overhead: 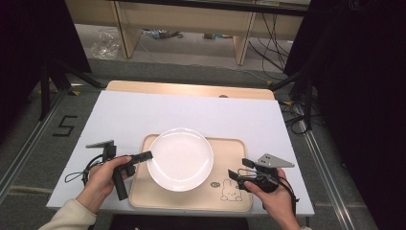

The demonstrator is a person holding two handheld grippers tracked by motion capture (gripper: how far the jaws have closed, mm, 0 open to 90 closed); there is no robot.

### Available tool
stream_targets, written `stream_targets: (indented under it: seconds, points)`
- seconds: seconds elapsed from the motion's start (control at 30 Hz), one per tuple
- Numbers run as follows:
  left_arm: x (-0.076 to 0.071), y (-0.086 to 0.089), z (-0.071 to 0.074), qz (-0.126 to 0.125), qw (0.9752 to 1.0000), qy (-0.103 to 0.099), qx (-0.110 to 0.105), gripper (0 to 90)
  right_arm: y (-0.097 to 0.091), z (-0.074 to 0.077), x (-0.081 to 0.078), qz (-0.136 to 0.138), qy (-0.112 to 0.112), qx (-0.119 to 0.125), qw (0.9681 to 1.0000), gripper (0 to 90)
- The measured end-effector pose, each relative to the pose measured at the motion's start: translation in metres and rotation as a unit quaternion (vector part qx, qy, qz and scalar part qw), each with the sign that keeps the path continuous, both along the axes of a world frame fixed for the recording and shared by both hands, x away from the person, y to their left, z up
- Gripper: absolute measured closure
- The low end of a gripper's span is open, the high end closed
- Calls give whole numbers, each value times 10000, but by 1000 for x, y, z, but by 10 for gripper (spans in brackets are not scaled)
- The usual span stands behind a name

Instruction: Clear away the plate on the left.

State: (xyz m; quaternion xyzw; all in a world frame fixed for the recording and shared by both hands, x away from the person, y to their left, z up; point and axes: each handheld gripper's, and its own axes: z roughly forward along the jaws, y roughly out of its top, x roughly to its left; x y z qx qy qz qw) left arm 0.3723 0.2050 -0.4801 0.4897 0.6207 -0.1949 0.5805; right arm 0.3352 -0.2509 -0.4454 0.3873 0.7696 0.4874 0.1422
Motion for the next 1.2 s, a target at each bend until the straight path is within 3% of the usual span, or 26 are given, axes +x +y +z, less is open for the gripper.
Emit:
stream_targets:
  seconds: [0.27, 0.3, 0.37, 0.43, 0.47, 0.57, 0.63, 0.73, 0.77, 0.87, 0.9, 1.0, 1.03, 1.07, 1.1, 1.13, 1.17, 1.2]
  points:
    - [0, -11, -3, -44, 9996, 15, 267, 866, 0, 0, 0, 9, 32, 21, 10000, 273]
    - [0, -12, -3, -69, 9992, 88, 389, 866, 0, 0, -1, 13, 99, 45, 9999, 273]
    - [1, -15, -6, -68, 9989, 83, 467, 864, 0, 0, 0, 0, -2, 0, 10000, 273]
    - [1, -18, -8, -90, 9985, 110, 537, 862, 0, 2, -1, -58, 38, -120, 9999, 273]
    - [1, -19, -9, -131, 9983, 75, 566, 860, 0, 2, -2, 32, 188, -84, 9998, 273]
    - [2, -24, -11, -83, 9973, 157, 708, 856, 0, 2, -2, -8, 174, -77, 9998, 273]
    - [2, -26, -12, -78, 9970, 63, 771, 857, 0, 0, 1, 32, -44, -21, 10000, 273]
    - [2, -26, -11, -112, 9964, -27, 841, 851, 0, 0, -1, -5, 9, -4, 10000, 273]
    - [3, -25, -10, -288, 9934, -253, 1077, 835, 0, 0, 0, -13, 3, -2, 10000, 272]
    - [0, -23, -4, -229, 9834, -635, 1687, 649, -2, 1, -2, -101, -38, -112, 9999, 272]
    - [-1, -20, 4, -207, 9792, -800, 1854, 622, 0, 1, -3, -106, 141, 21, 9998, 272]
    - [-6, -16, 17, -166, 9623, -1333, 2363, 501, -1, 0, -2, -52, 64, -53, 10000, 271]
    - [-9, -12, 24, -120, 9532, -1577, 2576, 474, -1, 1, -2, -50, 57, -60, 10000, 271]
    - [-12, -10, 28, -100, 9480, -1705, 2685, 436, -2, 0, -2, -108, -66, -126, 9998, 270]
    - [-17, -3, 33, -36, 9372, -1927, 2906, 412, -1, 1, -3, -143, -6, -69, 9999, 270]
    - [-21, 2, 35, 38, 9308, -2041, 3032, 389, -4, 1, -3, -75, 0, -182, 9998, 270]
    - [-29, 11, 37, 116, 9190, -2223, 3254, 368, -4, 1, -3, -68, 84, -131, 9999, 269]
    - [-34, 17, 37, 177, 9126, -2306, 3373, 344, -4, 1, -3, -61, 35, -80, 9999, 269]
